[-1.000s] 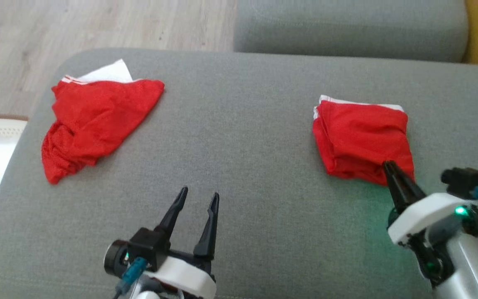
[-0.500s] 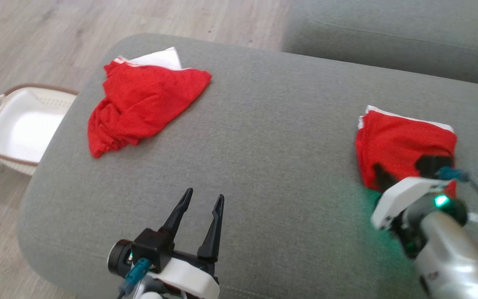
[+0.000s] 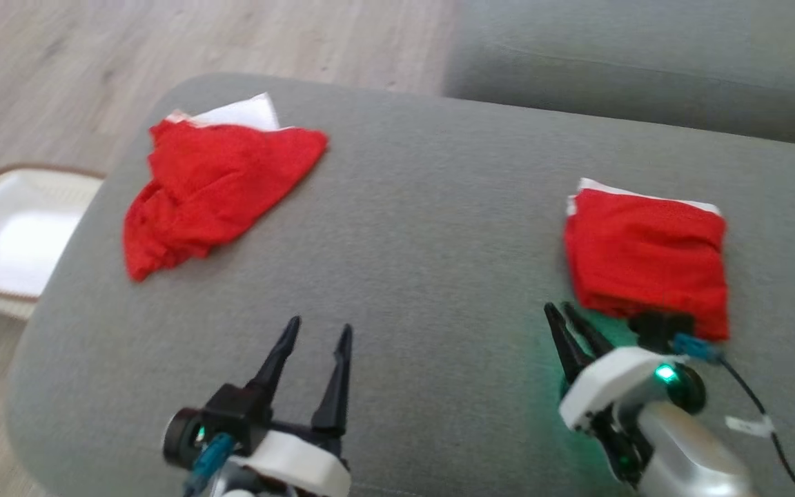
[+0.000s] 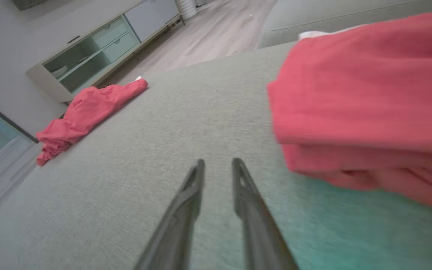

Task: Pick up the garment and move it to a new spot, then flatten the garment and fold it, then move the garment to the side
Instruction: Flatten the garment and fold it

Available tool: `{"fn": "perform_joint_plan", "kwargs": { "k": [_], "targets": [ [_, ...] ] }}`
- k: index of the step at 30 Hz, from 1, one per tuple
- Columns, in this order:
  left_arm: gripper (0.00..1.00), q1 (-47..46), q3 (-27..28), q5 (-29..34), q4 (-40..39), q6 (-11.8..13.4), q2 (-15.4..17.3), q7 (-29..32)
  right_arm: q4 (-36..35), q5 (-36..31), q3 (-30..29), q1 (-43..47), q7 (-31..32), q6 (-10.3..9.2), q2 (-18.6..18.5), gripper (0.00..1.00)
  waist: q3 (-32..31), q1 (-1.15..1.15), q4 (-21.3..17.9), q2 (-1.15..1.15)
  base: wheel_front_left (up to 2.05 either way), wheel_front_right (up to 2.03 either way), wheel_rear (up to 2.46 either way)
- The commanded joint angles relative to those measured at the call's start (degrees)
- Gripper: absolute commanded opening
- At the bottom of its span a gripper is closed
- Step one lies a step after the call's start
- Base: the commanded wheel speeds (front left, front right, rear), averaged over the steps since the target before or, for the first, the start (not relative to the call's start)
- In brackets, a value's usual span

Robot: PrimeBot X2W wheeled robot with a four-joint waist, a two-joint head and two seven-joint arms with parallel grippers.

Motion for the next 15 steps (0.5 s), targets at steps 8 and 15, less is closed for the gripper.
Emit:
{"fn": "perform_joint_plan", "kwargs": {
  "k": [8, 15],
  "targets": [
    [1.00, -0.16, 6.10, 0.28, -2.66, 1.00, -0.26, -0.69, -10.82, -4.93, -8.40, 3.15, -2.34, -0.05, -6.22, 1.00, -1.43, 0.00, -9.40, 0.00, 0.00, 0.00, 0.00],
    [1.00, 0.79, 9.14, 1.00, -3.11, 1.13, -0.26, -0.69, -26.95, -14.58, -20.96, 12.94, -2.36, -0.05, -5.32, 1.00, -2.34, 0.00, -13.50, 0.00, 0.00, 0.00, 0.00]
  ]
}}
